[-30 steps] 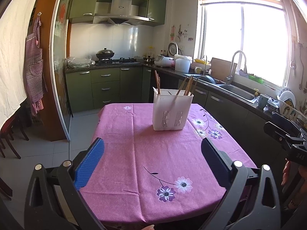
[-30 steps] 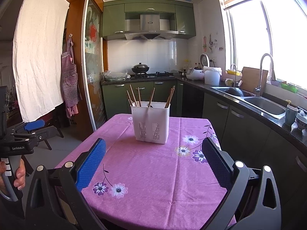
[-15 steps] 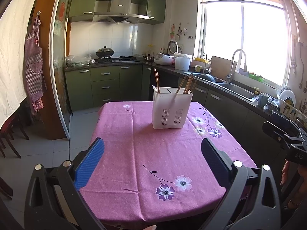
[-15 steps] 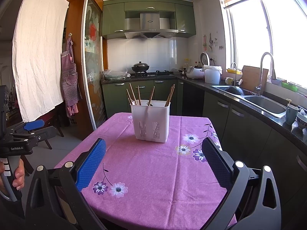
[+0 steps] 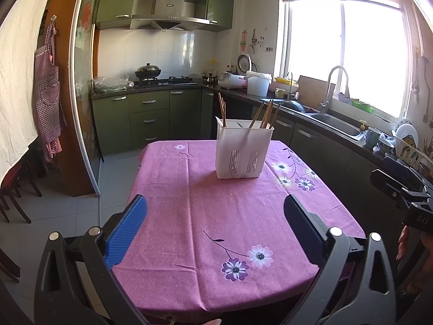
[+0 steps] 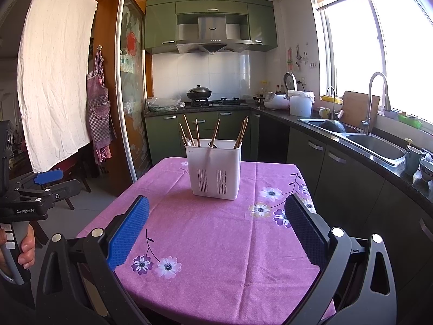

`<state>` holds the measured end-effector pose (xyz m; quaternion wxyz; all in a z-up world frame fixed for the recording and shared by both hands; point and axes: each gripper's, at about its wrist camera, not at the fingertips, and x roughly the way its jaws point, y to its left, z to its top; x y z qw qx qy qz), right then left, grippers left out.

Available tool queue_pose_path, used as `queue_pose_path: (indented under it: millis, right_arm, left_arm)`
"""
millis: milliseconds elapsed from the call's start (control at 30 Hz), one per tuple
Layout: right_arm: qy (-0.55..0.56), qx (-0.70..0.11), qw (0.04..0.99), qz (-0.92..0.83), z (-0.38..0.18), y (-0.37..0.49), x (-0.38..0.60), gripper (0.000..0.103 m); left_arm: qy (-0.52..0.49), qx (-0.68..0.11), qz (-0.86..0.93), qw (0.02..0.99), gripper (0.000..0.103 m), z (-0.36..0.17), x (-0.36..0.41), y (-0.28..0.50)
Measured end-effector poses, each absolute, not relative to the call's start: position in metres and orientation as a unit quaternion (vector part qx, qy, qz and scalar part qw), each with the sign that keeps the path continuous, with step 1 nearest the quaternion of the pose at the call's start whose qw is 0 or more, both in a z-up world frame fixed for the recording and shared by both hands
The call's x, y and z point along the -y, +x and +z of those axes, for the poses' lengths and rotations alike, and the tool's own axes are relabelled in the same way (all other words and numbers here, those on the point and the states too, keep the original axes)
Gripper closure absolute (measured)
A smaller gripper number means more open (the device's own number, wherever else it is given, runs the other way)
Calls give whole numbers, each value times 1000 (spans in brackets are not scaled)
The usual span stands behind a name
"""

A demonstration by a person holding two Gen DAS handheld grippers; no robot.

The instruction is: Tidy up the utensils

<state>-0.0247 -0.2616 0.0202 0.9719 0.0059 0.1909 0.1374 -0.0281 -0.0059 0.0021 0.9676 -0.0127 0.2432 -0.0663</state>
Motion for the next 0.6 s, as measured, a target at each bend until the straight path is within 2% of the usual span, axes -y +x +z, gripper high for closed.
queue_pose_path:
  millis: [600]
  right_arm:
    - [7, -194, 971, 139, 16, -22, 258, 5]
  left_arm:
    - [-13, -246, -66, 967, 7, 0, 6, -27]
